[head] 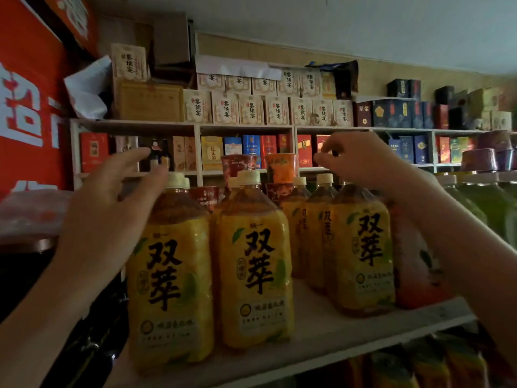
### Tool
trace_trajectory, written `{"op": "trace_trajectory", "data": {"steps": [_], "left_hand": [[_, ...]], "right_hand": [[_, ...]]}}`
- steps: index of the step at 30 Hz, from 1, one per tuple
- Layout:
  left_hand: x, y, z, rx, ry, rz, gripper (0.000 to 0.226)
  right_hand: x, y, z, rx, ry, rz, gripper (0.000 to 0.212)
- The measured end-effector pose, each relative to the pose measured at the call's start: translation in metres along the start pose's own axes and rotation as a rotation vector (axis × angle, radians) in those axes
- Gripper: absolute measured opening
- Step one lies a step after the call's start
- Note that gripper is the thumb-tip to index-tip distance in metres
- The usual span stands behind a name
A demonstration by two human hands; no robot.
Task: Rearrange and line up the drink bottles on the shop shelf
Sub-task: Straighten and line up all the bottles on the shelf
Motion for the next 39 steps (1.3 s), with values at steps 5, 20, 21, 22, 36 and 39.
{"op": "trace_trajectory", "data": {"steps": [5, 20, 21, 22, 36, 39], "left_hand": [[0.097, 0.045, 0.002, 0.136, -0.221, 0.378, 0.054], [0.099, 0.080, 0.082, -0.027, -0.527, 0.068, 0.077], [0.097, 0.079, 0.083, -0.036, -0.531, 0.064, 0.078], [0.096, 0.079, 0.083, -0.042, -0.540, 0.059, 0.079], [0.096, 0.080, 0.098, 0.055, -0.685, 0.078, 0.089], [0.094, 0.080, 0.100, 0.080, -0.687, 0.080, 0.084]], "right_hand": [[0.037, 0.025, 0.011, -0.034, -0.110, 0.046, 0.044], [0.075, 0.036, 0.032, -0.032, -0.518, 0.172, 0.039], [0.074, 0.037, 0.031, -0.013, -0.513, 0.164, 0.040], [0.073, 0.037, 0.030, 0.003, -0.510, 0.157, 0.041], [0.059, 0.038, 0.036, 0.062, -0.529, 0.176, 0.038], [0.043, 0.038, 0.040, 0.079, -0.510, 0.147, 0.035]]}}
Point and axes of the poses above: each hand's wrist, its own y-axis away from the middle knuckle, its own z-axis out of the palm, x = y × z, the point moved 8 cm from there along -y, towards the middle knuckle, and after that the axes turned 10 degrees about -y, right-handed, at the moved point
